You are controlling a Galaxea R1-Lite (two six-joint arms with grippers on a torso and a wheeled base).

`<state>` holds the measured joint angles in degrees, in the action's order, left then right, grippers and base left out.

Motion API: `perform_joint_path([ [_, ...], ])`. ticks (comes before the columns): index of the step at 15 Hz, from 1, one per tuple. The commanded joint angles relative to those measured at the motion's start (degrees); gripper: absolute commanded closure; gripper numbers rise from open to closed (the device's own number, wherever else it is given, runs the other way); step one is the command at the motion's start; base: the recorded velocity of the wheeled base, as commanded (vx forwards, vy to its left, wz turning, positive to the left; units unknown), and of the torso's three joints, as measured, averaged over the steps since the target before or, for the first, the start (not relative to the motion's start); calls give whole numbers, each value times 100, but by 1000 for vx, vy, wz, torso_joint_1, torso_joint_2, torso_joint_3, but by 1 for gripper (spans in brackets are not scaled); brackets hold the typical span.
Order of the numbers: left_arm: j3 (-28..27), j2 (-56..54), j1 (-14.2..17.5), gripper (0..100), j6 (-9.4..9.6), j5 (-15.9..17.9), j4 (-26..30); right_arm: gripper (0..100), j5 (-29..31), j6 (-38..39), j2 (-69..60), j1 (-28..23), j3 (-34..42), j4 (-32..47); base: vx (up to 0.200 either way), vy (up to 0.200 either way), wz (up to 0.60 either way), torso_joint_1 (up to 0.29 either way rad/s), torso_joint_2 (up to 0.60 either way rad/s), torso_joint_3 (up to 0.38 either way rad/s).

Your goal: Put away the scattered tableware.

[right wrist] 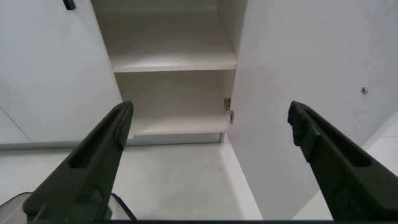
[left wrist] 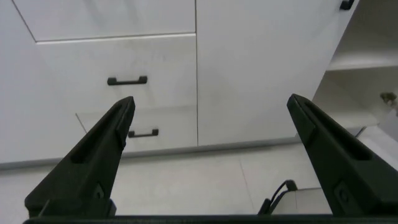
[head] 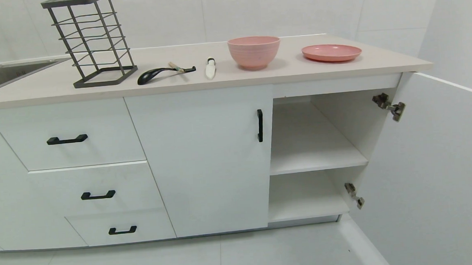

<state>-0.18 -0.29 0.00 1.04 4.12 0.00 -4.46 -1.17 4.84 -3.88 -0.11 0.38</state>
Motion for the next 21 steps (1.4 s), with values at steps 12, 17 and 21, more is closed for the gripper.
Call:
perform_joint_path([
  [12, 18, 29, 0, 0, -16, -60, -9, 0, 121, 143, 17, 1, 2, 6, 17, -117, 0, 3, 1, 1],
  [17, 18, 29, 0, 0, -16, -131, -9, 0, 130, 143, 17, 1, 2, 6, 80, -40, 0, 2, 3, 1],
  [21, 18, 29, 0, 0, -25, -140, -18, 0, 130, 143, 26, 1, 2, 6, 200, 0, 0, -4, 1, 5],
])
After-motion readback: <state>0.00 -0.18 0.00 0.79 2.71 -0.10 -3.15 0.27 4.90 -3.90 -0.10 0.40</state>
